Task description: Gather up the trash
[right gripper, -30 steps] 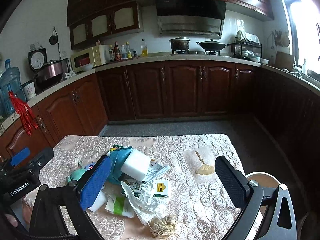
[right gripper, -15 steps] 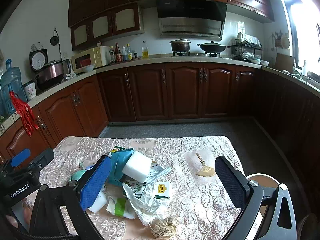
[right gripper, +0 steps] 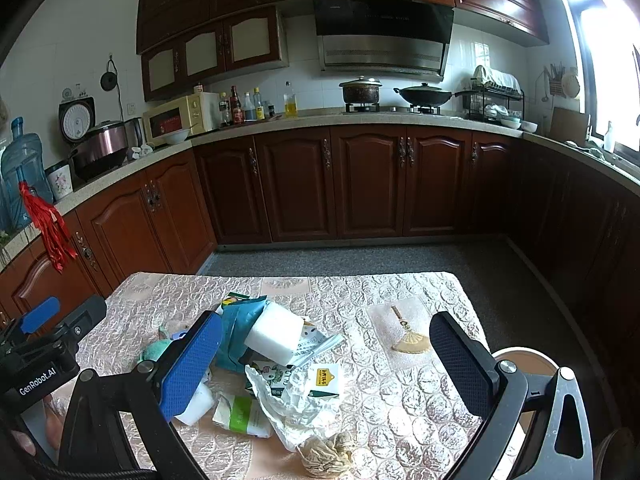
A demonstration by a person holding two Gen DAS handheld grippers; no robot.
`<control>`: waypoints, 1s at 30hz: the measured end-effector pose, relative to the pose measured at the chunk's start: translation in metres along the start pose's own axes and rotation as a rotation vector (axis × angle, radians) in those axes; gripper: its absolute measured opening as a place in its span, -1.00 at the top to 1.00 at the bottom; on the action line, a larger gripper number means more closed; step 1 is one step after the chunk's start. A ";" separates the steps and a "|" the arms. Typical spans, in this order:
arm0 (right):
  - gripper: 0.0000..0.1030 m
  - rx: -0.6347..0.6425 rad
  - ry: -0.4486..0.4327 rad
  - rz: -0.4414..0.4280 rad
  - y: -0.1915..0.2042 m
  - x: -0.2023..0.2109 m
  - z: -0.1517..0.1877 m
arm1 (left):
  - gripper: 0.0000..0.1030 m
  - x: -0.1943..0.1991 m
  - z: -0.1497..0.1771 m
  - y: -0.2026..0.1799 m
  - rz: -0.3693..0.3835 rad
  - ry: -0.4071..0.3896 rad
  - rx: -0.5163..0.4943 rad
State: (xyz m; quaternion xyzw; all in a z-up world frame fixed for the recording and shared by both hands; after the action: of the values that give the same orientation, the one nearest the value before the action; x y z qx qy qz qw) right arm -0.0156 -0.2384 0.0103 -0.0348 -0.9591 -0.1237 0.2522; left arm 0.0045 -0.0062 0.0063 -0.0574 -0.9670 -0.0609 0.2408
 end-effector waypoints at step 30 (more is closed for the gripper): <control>-0.99 0.011 -0.009 -0.002 0.003 0.000 0.001 | -0.99 0.000 -0.002 0.001 0.006 -0.005 0.004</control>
State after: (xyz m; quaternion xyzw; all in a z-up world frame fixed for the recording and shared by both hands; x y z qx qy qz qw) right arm -0.0159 -0.2353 0.0102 -0.0327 -0.9609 -0.1184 0.2481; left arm 0.0054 -0.0055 0.0080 -0.0599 -0.9675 -0.0581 0.2389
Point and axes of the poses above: each gripper's, at about its wrist camera, not at the fingertips, and x roughly against the way its jaws point, y to its left, z to its underside, the point moved 4 cm from there along -x, roughly the way its jaws point, and after that the axes turned 12 degrees about -x, right-handed, at the moved point
